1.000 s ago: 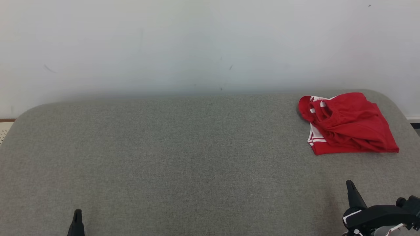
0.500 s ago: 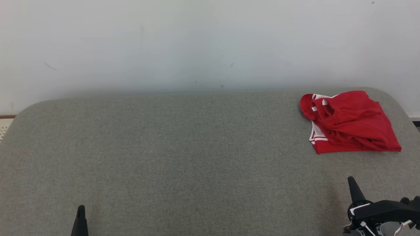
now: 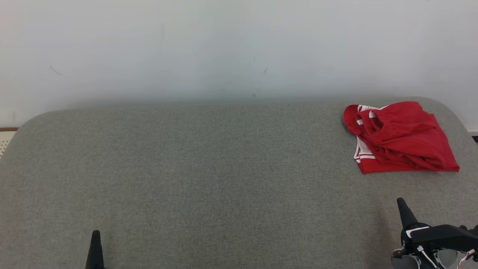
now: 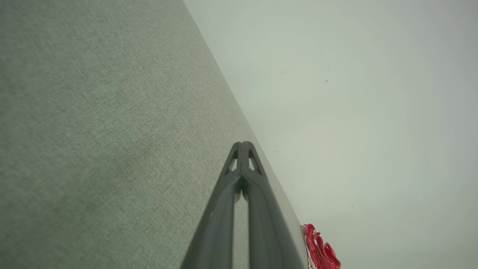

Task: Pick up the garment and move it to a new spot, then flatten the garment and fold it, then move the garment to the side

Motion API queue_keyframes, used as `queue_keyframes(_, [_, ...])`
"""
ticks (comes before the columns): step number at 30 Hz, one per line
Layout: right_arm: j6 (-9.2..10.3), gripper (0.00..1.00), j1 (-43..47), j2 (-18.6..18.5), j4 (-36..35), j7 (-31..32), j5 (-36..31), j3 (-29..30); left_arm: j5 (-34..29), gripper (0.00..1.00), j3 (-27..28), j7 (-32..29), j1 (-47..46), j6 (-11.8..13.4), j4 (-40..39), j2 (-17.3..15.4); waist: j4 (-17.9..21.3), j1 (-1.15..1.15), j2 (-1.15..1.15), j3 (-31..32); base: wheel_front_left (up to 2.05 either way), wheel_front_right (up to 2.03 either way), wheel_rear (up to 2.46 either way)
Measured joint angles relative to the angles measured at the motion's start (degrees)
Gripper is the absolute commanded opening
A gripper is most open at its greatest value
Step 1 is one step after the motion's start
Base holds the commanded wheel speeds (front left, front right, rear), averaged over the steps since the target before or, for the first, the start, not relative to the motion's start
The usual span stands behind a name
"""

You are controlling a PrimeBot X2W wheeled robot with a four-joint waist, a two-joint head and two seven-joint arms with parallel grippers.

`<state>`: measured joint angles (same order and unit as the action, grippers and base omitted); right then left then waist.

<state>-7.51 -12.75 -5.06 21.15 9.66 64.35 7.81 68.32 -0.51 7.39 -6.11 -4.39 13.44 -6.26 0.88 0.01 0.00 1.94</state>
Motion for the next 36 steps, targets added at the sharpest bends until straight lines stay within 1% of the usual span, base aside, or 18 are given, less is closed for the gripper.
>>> queue_keyframes(21, [0.02,0.0,-3.28,0.33,2.96,2.94,10.49,2.7,10.42,0.0,-0.25,-1.05,-2.81,-1.13,2.96,1.43,-0.34,0.0,0.0,-1.01,0.0,0.0,0.0])
queue_keyframes(36, [0.02,0.0,-5.13,0.56,4.9,4.54,16.99,4.39,16.52,0.0,-0.4,-1.74,-4.64,-2.07,4.75,2.33,-0.59,-0.01,0.0,-1.73,0.0,0.0,0.0])
